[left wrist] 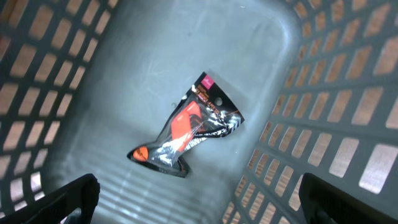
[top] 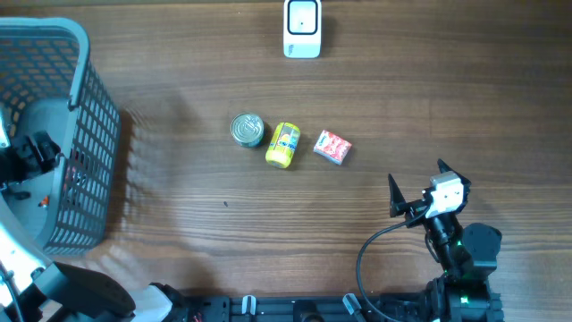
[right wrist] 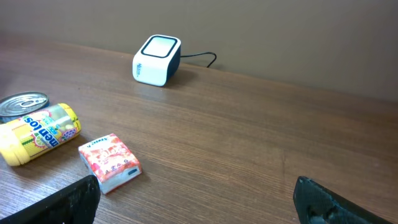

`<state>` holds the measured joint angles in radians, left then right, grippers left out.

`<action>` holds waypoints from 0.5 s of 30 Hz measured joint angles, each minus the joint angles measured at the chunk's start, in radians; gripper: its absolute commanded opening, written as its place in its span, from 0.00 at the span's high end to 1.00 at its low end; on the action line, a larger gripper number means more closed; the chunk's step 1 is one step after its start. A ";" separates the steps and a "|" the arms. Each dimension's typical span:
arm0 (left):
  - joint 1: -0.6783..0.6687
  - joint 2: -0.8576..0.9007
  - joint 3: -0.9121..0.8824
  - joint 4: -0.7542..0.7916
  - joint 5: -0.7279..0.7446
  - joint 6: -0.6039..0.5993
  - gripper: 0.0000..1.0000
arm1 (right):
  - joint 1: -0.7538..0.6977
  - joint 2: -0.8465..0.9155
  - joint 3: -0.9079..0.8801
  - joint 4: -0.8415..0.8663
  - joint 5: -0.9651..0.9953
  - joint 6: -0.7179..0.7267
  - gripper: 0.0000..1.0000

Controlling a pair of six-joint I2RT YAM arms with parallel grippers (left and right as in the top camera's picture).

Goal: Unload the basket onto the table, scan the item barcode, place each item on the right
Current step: 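Lower the left gripper into the basket and grasp the hex wrench package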

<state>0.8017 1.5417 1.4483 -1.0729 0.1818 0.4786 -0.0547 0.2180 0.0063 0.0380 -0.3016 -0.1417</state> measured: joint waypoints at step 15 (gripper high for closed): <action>0.000 0.305 0.000 0.087 -0.058 0.304 0.00 | 0.000 0.000 0.000 -0.001 0.042 0.000 0.00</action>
<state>0.8017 1.8465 1.4483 -0.9859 0.1238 0.7830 -0.0547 0.2184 0.0063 0.0372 -0.2596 -0.1421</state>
